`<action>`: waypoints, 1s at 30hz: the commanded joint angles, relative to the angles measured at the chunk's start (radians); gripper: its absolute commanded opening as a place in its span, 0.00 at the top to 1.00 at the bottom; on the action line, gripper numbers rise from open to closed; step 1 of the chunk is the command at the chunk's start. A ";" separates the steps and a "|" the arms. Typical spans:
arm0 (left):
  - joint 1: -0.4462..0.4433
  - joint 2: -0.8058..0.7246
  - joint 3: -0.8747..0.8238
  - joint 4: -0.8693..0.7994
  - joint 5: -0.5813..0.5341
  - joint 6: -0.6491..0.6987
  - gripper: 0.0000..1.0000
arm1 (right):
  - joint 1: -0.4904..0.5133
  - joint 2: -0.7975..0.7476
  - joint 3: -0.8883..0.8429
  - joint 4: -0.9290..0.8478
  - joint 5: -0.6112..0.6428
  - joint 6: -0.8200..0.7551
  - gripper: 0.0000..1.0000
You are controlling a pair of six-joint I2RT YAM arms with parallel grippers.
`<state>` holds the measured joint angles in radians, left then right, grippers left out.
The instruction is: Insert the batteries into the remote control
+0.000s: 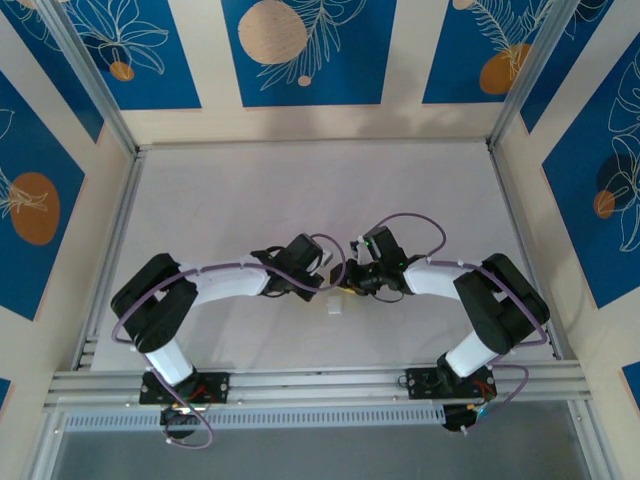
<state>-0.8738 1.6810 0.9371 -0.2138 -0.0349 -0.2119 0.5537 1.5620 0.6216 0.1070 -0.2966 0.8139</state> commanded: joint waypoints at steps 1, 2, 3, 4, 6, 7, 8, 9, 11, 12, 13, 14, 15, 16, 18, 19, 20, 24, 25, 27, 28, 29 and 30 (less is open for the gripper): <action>-0.007 -0.038 -0.005 0.002 0.003 -0.011 0.85 | -0.001 0.004 0.023 -0.023 -0.031 0.004 0.57; -0.007 -0.039 -0.005 0.002 0.003 -0.011 0.86 | -0.001 0.004 0.023 -0.022 -0.030 0.004 0.57; -0.007 -0.038 -0.005 0.001 0.003 -0.011 0.88 | -0.001 0.006 0.022 -0.023 -0.031 0.004 0.57; -0.007 -0.039 -0.003 0.000 0.004 -0.012 0.91 | 0.000 0.006 0.020 -0.021 -0.030 0.005 0.57; -0.008 -0.042 -0.004 0.003 0.002 -0.016 0.92 | 0.000 0.004 0.017 -0.019 -0.030 0.006 0.57; -0.007 -0.046 -0.006 0.004 0.003 -0.017 0.92 | 0.000 0.004 0.017 -0.017 -0.030 0.006 0.57; -0.007 -0.050 -0.006 0.005 0.003 -0.017 0.94 | 0.000 0.004 0.017 -0.017 -0.030 0.007 0.57; -0.007 -0.050 -0.006 0.007 0.002 -0.015 0.93 | 0.000 0.005 0.015 -0.017 -0.029 0.007 0.57; -0.008 -0.042 0.003 -0.002 0.005 -0.011 0.92 | 0.002 0.007 0.016 -0.016 -0.028 0.007 0.57; -0.007 -0.035 0.007 -0.007 0.008 -0.011 0.92 | 0.002 0.008 0.015 -0.015 -0.028 0.007 0.57; -0.008 -0.023 0.013 -0.016 0.008 -0.009 0.90 | 0.002 0.009 0.013 -0.013 -0.029 0.007 0.57; -0.008 -0.016 0.016 -0.023 0.009 -0.007 0.90 | 0.001 0.010 0.013 -0.011 -0.030 0.008 0.57; -0.007 -0.013 0.014 -0.021 0.009 -0.007 0.90 | 0.001 0.010 0.012 -0.010 -0.028 0.008 0.57; -0.007 -0.012 0.009 -0.016 0.007 -0.010 0.90 | 0.002 0.011 0.012 -0.009 -0.029 0.009 0.57; -0.007 -0.012 0.006 -0.019 0.005 -0.008 0.87 | 0.002 0.014 0.010 -0.007 -0.029 0.009 0.57; -0.007 -0.009 0.008 -0.022 0.005 -0.007 0.87 | 0.002 0.015 0.010 -0.006 -0.029 0.009 0.57; -0.007 -0.006 0.009 -0.028 0.004 -0.006 0.86 | 0.003 0.016 0.010 -0.004 -0.030 0.011 0.57; -0.008 0.007 0.016 -0.039 0.006 -0.003 0.85 | 0.003 0.021 0.010 0.005 -0.032 0.014 0.57; -0.007 0.010 0.019 -0.042 0.004 -0.001 0.83 | 0.004 0.021 0.008 0.004 -0.033 0.014 0.57; -0.007 0.021 0.026 -0.053 0.008 0.002 0.75 | 0.003 0.021 0.009 0.005 -0.032 0.014 0.57; -0.007 0.025 0.027 -0.058 0.006 0.001 0.73 | 0.004 0.021 0.008 0.004 -0.031 0.014 0.57; -0.007 0.028 0.028 -0.061 0.006 0.003 0.74 | 0.003 0.020 0.007 0.004 -0.031 0.014 0.57; -0.007 0.029 0.027 -0.061 0.007 0.003 0.76 | 0.003 0.020 0.006 0.005 -0.031 0.013 0.57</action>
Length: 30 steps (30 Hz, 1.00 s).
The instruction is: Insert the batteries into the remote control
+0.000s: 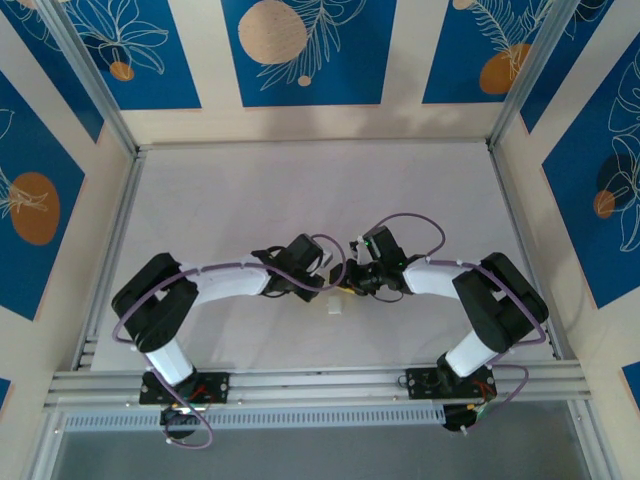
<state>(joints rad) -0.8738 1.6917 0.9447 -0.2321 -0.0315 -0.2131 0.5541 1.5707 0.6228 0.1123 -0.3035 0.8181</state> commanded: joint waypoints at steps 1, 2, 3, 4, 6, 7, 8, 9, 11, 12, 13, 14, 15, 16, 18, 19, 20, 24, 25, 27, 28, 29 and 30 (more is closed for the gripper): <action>-0.007 0.022 0.019 -0.042 0.004 0.004 0.78 | 0.003 0.011 0.004 0.000 -0.023 0.011 0.57; -0.007 0.021 0.018 -0.041 0.004 0.003 0.78 | 0.003 0.012 0.005 0.001 -0.022 0.012 0.57; -0.006 0.021 0.018 -0.042 0.004 0.003 0.79 | 0.003 0.012 0.004 0.002 -0.022 0.011 0.57; -0.007 0.021 0.019 -0.042 0.005 0.004 0.83 | 0.003 0.012 0.004 0.003 -0.022 0.012 0.57; -0.007 0.018 0.021 -0.046 0.005 0.004 0.87 | 0.002 0.012 0.004 0.003 -0.022 0.011 0.57; -0.007 0.016 0.021 -0.047 0.001 0.003 0.89 | 0.003 0.014 0.004 0.004 -0.022 0.012 0.57; -0.008 0.010 0.021 -0.046 0.000 0.003 0.92 | 0.003 0.014 0.003 0.004 -0.023 0.013 0.57; -0.007 0.004 0.021 -0.045 -0.002 0.000 0.94 | 0.002 0.015 0.005 0.006 -0.024 0.012 0.57; -0.007 -0.019 0.014 -0.034 -0.004 -0.010 0.93 | 0.003 0.015 0.004 0.006 -0.022 0.013 0.57; -0.007 -0.026 0.013 -0.029 -0.008 -0.012 0.93 | 0.004 0.015 0.005 0.007 -0.025 0.012 0.57; -0.007 -0.039 0.012 -0.025 -0.010 -0.015 0.93 | 0.003 0.015 0.004 0.006 -0.024 0.013 0.57; -0.007 -0.049 0.011 -0.020 -0.010 -0.018 0.93 | 0.003 0.017 0.004 0.007 -0.025 0.013 0.57; -0.007 -0.056 0.008 -0.016 -0.010 -0.021 0.93 | 0.004 0.017 0.004 0.007 -0.025 0.012 0.57; -0.007 -0.061 0.008 -0.013 -0.012 -0.020 0.93 | 0.003 0.017 0.005 0.007 -0.025 0.013 0.57; -0.007 -0.064 0.010 -0.011 -0.015 -0.022 0.93 | 0.003 0.017 0.006 0.006 -0.025 0.013 0.57; -0.007 -0.063 0.010 -0.010 -0.016 -0.022 0.94 | 0.003 0.017 0.005 0.005 -0.025 0.012 0.57; -0.007 -0.062 0.009 -0.007 -0.015 -0.023 0.94 | 0.003 0.017 0.006 0.004 -0.025 0.012 0.57; -0.007 -0.059 0.001 0.013 -0.022 -0.025 0.94 | 0.003 0.018 0.007 0.002 -0.023 0.011 0.57; -0.007 -0.057 0.001 0.018 -0.024 -0.025 0.94 | 0.003 0.020 0.007 0.002 -0.024 0.011 0.57; -0.007 -0.048 0.002 0.021 -0.024 -0.025 0.94 | 0.004 0.024 0.008 0.003 -0.024 0.011 0.57; -0.007 -0.044 0.002 0.023 -0.025 -0.025 0.93 | 0.004 0.026 0.010 0.003 -0.027 0.012 0.57; -0.007 -0.039 0.004 0.021 -0.026 -0.026 0.91 | 0.005 0.028 0.010 0.003 -0.026 0.013 0.57; -0.007 -0.036 0.005 0.018 -0.027 -0.026 0.88 | 0.006 0.029 0.012 0.003 -0.026 0.012 0.57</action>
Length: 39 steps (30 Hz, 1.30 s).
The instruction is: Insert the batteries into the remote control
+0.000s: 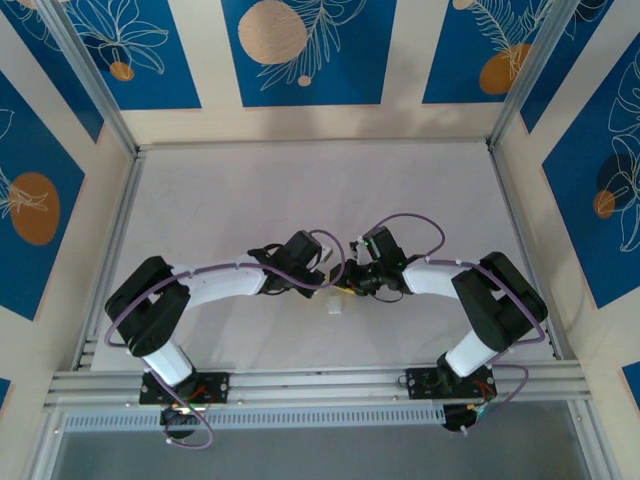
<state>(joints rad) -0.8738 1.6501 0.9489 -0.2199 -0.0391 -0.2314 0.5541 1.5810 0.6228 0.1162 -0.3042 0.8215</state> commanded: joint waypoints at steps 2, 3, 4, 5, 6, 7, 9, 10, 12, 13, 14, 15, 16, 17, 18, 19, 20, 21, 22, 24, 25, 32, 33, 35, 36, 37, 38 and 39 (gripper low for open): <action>-0.007 0.011 0.006 -0.007 -0.010 -0.004 0.76 | 0.006 0.019 0.013 0.001 -0.024 0.009 0.57; -0.007 0.015 0.015 -0.024 -0.003 0.000 0.73 | 0.006 0.019 0.012 0.002 -0.023 0.009 0.57; -0.007 0.019 0.022 -0.042 0.001 0.006 0.73 | 0.006 0.020 0.014 0.004 -0.024 0.010 0.57; -0.007 0.023 0.028 -0.057 -0.001 0.006 0.72 | 0.006 0.021 0.014 0.005 -0.025 0.010 0.57; -0.008 0.027 0.034 -0.072 -0.003 0.010 0.72 | 0.006 0.023 0.015 0.008 -0.026 0.011 0.57; -0.007 0.029 0.038 -0.084 -0.003 0.014 0.72 | 0.006 0.026 0.013 0.012 -0.027 0.012 0.57; -0.007 0.039 0.045 -0.098 0.002 0.014 0.72 | 0.008 0.029 0.011 0.020 -0.030 0.015 0.57; -0.007 0.046 0.047 -0.105 0.005 0.014 0.72 | 0.007 0.030 0.009 0.022 -0.029 0.015 0.57; -0.007 0.057 0.053 -0.110 0.013 0.012 0.72 | 0.009 0.029 0.005 0.026 -0.029 0.018 0.57; -0.007 0.063 0.056 -0.115 0.010 0.010 0.72 | 0.010 0.028 0.002 0.025 -0.028 0.018 0.57; -0.007 0.069 0.059 -0.121 0.010 0.010 0.72 | 0.008 0.026 0.001 0.025 -0.027 0.017 0.57; -0.007 0.076 0.064 -0.130 0.008 0.009 0.72 | 0.009 0.024 -0.003 0.026 -0.026 0.017 0.57; -0.007 0.084 0.070 -0.139 0.006 0.010 0.72 | 0.009 0.022 -0.004 0.026 -0.024 0.015 0.57; -0.007 0.090 0.074 -0.145 0.002 0.010 0.72 | 0.009 0.022 -0.004 0.024 -0.024 0.016 0.57; -0.007 0.095 0.077 -0.153 -0.003 0.010 0.72 | 0.009 0.022 -0.004 0.025 -0.024 0.015 0.57; -0.007 0.099 0.082 -0.161 -0.008 0.012 0.72 | 0.008 0.021 -0.003 0.025 -0.024 0.016 0.57; -0.007 0.101 0.084 -0.165 -0.010 0.012 0.73 | 0.009 0.022 -0.004 0.027 -0.024 0.015 0.57; -0.007 0.102 0.085 -0.167 -0.010 0.012 0.75 | 0.008 0.023 -0.003 0.028 -0.024 0.017 0.57; -0.007 0.102 0.086 -0.166 -0.010 0.012 0.78 | 0.008 0.023 -0.004 0.030 -0.024 0.019 0.57; -0.007 0.100 0.082 -0.165 -0.010 0.010 0.86 | 0.007 0.027 -0.004 0.030 -0.025 0.019 0.57; -0.008 0.096 0.082 -0.162 -0.013 0.008 0.89 | 0.008 0.026 -0.003 0.030 -0.026 0.019 0.57; -0.007 0.036 0.063 -0.137 -0.019 -0.008 0.91 | 0.009 0.033 -0.002 0.034 -0.025 0.021 0.57; -0.008 0.031 0.063 -0.135 -0.016 -0.010 0.91 | 0.009 0.034 -0.002 0.036 -0.027 0.021 0.57; -0.007 0.026 0.063 -0.134 -0.013 -0.012 0.91 | 0.009 0.038 -0.002 0.037 -0.027 0.023 0.57; -0.007 0.022 0.061 -0.130 -0.012 -0.014 0.94 | 0.010 0.038 -0.001 0.037 -0.027 0.021 0.57; -0.008 0.018 0.059 -0.127 -0.013 -0.014 0.95 | 0.010 0.039 0.000 0.037 -0.027 0.022 0.57; -0.007 0.017 0.060 -0.128 -0.017 -0.014 0.95 | 0.009 0.039 -0.001 0.038 -0.027 0.022 0.57; -0.007 0.015 0.062 -0.129 -0.018 -0.015 0.95 | 0.009 0.038 -0.002 0.037 -0.027 0.022 0.57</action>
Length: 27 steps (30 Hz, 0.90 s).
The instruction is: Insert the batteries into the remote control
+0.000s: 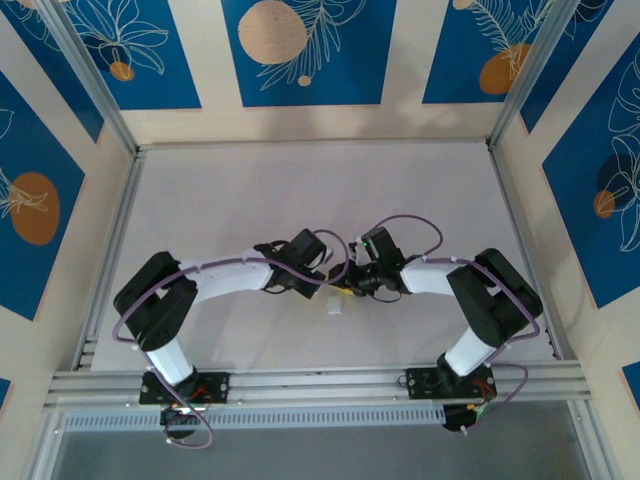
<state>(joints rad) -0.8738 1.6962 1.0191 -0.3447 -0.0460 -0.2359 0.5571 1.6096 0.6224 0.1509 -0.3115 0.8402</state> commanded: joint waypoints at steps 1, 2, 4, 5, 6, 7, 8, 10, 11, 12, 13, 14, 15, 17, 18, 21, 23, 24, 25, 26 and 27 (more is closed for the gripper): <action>-0.008 -0.035 -0.010 -0.001 -0.011 -0.011 0.95 | 0.007 0.010 -0.002 0.003 -0.019 0.003 0.57; -0.007 -0.037 -0.012 -0.001 -0.013 -0.012 0.95 | 0.007 0.010 -0.001 0.002 -0.018 0.002 0.57; -0.008 -0.038 -0.010 0.000 -0.008 -0.013 0.95 | 0.007 0.010 -0.002 0.001 -0.018 0.002 0.57; -0.007 -0.035 -0.007 -0.004 -0.005 -0.013 0.94 | 0.006 0.012 -0.002 0.002 -0.018 0.002 0.57; -0.007 -0.028 -0.001 -0.011 -0.001 -0.013 0.93 | 0.007 0.012 0.000 0.001 -0.018 0.003 0.57; -0.007 -0.019 0.006 -0.020 0.004 -0.013 0.90 | 0.006 0.011 0.000 0.001 -0.020 0.002 0.57; -0.007 -0.011 0.012 -0.027 0.011 -0.014 0.87 | 0.006 0.012 0.000 0.001 -0.019 0.002 0.57; -0.008 0.006 0.025 -0.047 0.020 -0.016 0.81 | 0.006 0.014 0.001 0.001 -0.018 0.001 0.57; -0.009 0.013 0.029 -0.054 0.020 -0.016 0.79 | 0.006 0.015 0.003 0.002 -0.018 0.001 0.57; -0.009 0.020 0.032 -0.062 0.016 -0.018 0.79 | 0.006 0.016 0.002 0.002 -0.020 0.001 0.57; -0.009 0.024 0.034 -0.065 0.015 -0.018 0.78 | 0.007 0.016 0.002 0.003 -0.020 0.003 0.57; -0.008 0.029 0.037 -0.068 0.015 -0.019 0.77 | 0.006 0.016 0.002 0.003 -0.020 0.003 0.57; -0.008 0.033 0.039 -0.073 0.015 -0.018 0.76 | 0.006 0.016 0.003 0.004 -0.020 0.002 0.57; -0.010 0.043 0.046 -0.080 0.014 -0.015 0.75 | 0.007 0.018 0.003 0.005 -0.020 0.002 0.57; -0.010 0.047 0.052 -0.084 0.014 -0.014 0.74 | 0.007 0.021 0.005 0.007 -0.022 0.001 0.57; -0.011 0.055 0.062 -0.088 0.004 -0.014 0.73 | 0.008 0.029 0.006 0.010 -0.024 0.001 0.57; -0.011 0.060 0.067 -0.093 0.003 -0.013 0.73 | 0.009 0.036 0.006 0.016 -0.028 0.002 0.57; -0.011 0.061 0.071 -0.095 0.003 -0.013 0.73 | 0.011 0.039 0.006 0.019 -0.029 0.002 0.57; -0.013 0.062 0.073 -0.098 0.003 -0.013 0.73 | 0.012 0.043 0.005 0.021 -0.029 0.001 0.57; -0.013 0.062 0.075 -0.099 0.003 -0.013 0.73 | 0.012 0.046 0.007 0.024 -0.029 0.002 0.57; -0.012 0.063 0.078 -0.101 0.001 -0.011 0.73 | 0.014 0.049 0.006 0.026 -0.030 0.000 0.58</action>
<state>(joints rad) -0.8757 1.7405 1.0645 -0.4129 -0.0425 -0.2459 0.5568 1.6264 0.6224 0.1623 -0.3233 0.8410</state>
